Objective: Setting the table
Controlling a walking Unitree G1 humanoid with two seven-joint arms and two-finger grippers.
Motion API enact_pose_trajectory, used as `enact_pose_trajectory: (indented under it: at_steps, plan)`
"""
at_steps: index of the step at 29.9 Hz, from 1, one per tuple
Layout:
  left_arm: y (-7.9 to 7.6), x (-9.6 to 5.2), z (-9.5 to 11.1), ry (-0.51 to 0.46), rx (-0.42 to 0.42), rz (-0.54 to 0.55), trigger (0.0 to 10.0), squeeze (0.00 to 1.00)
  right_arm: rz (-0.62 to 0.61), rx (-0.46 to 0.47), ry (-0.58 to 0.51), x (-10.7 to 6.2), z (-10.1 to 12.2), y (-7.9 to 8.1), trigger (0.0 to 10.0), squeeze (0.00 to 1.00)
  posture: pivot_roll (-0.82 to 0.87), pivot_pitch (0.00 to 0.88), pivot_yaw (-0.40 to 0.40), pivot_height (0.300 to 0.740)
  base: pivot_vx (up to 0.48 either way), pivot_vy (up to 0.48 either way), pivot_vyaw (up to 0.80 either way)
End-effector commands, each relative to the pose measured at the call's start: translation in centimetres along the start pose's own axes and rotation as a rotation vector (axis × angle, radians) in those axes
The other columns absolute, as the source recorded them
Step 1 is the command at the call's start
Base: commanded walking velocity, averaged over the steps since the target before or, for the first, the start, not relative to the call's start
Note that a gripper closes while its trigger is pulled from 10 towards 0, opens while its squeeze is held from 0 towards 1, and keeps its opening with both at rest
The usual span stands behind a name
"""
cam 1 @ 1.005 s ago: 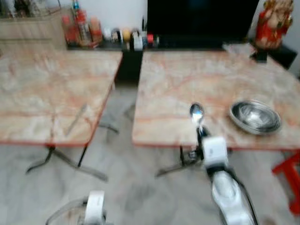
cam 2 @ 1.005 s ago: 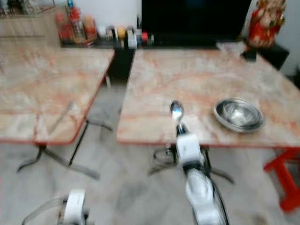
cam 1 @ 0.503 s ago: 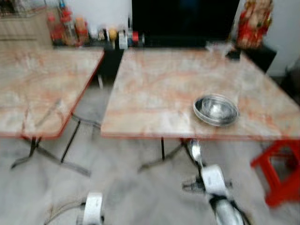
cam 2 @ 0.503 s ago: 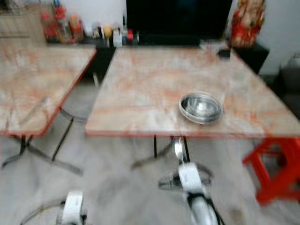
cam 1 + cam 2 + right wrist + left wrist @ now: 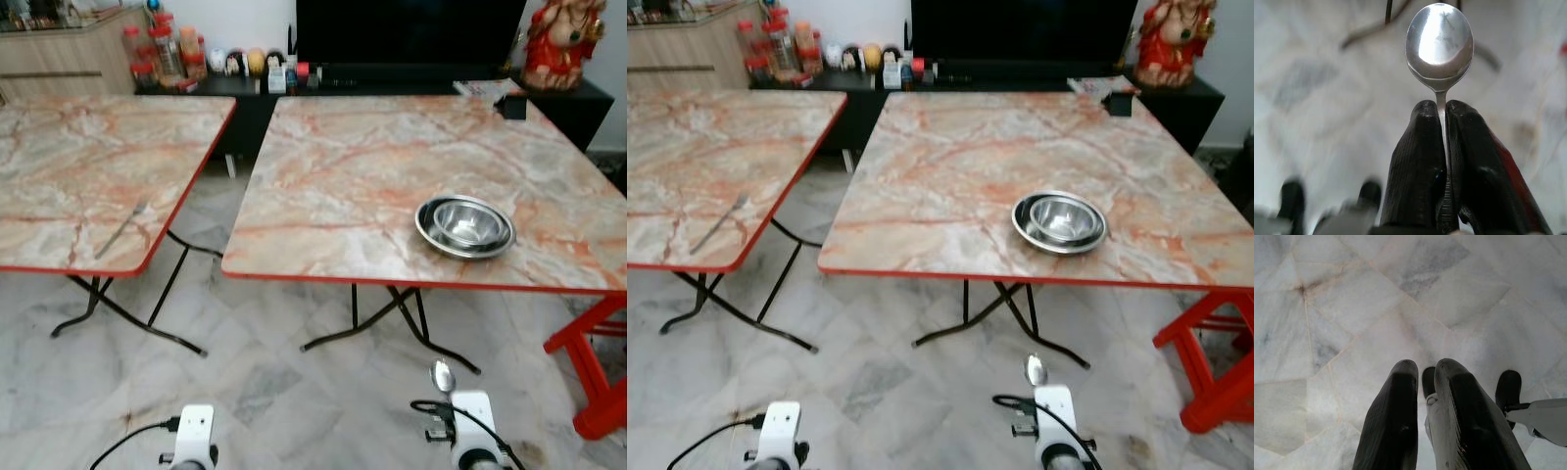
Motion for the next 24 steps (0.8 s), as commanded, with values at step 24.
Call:
enact_pose_trajectory:
  at_steps: [24]
  plan:
    - [-0.3,0.0,-0.3,0.023,0.05,0.001,10.0,0.0,0.043,0.067,0.124,0.7,-0.2,1.3,10.0,0.0,-0.1,0.0,0.005,0.74,0.0,-0.052,0.0]
Point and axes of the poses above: a point about 5 cm out from each wrist's last joint towards the gripper, its own x axis pointing out of the wrist towards the gripper, its own z axis along the axis of the wrist's last joint, y = z × x, the point moved 3 cm from there along x, pointing out of the wrist towards the gripper, and after that the axes turned 14 degrees about -x, right-handed, at the moved point
